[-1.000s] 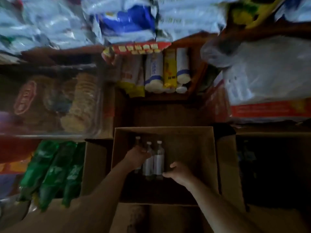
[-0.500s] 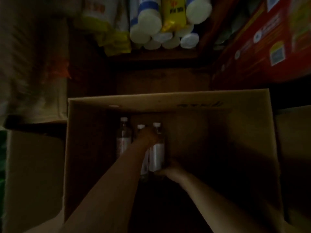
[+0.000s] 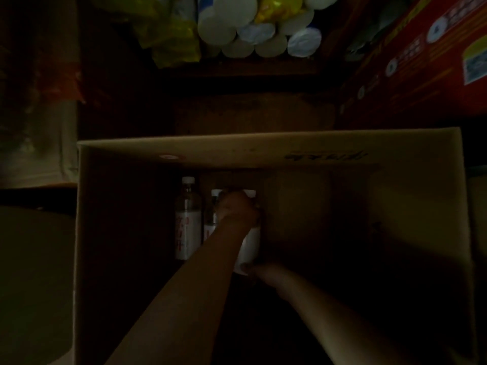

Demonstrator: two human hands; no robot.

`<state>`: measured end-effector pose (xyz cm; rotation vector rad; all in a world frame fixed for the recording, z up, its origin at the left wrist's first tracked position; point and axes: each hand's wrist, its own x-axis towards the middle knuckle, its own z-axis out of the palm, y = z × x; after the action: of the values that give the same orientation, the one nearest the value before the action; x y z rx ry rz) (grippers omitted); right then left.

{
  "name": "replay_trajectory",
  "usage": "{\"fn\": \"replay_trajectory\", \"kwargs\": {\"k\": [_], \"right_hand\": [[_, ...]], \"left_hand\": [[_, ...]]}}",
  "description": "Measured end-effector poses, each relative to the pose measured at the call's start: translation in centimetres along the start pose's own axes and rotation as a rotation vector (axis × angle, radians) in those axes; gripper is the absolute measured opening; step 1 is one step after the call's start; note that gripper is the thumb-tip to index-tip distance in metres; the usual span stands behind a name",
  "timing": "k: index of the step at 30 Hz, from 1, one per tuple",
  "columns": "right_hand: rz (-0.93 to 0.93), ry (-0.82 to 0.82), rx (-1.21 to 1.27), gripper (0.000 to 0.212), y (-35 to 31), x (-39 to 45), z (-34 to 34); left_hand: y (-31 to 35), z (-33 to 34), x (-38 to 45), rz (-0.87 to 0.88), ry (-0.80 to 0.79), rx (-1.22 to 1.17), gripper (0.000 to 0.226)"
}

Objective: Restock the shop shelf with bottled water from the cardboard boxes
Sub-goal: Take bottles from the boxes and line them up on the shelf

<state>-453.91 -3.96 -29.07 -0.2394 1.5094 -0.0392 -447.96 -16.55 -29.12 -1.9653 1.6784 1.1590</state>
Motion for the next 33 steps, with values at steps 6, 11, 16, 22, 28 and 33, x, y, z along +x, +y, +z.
{"fn": "replay_trajectory", "kwargs": {"k": [6,11,16,22,28,33], "right_hand": [[-0.077,-0.041,-0.028,0.066,0.0,-3.0,-0.5],[-0.113,-0.011,-0.129,0.062,0.2,-5.9,-1.6],[-0.180,0.093,-0.130,0.074,-0.1,-10.3,-4.4],[-0.213,0.092,-0.231,0.082,-4.0,-22.6,-7.5],[-0.369,-0.029,-0.246,0.072,-9.9,-37.7,-10.2],[-0.532,-0.084,-0.127,0.049,-13.1,-50.1,-12.6]], "left_hand": [[0.2,-1.9,-3.6,0.106,-0.050,-0.060,0.029],[0.9,-3.4,-8.1,0.267,-0.047,-0.056,0.039],[0.4,-5.7,-12.7,0.256,0.037,-0.374,0.031],[3.9,-14.8,-20.0,0.309,-0.032,-0.556,0.023],[10.3,-27.9,-28.6,0.397,-0.134,-0.614,0.018],[17.0,-38.1,-36.0,0.515,-0.220,-0.657,0.014]]}}
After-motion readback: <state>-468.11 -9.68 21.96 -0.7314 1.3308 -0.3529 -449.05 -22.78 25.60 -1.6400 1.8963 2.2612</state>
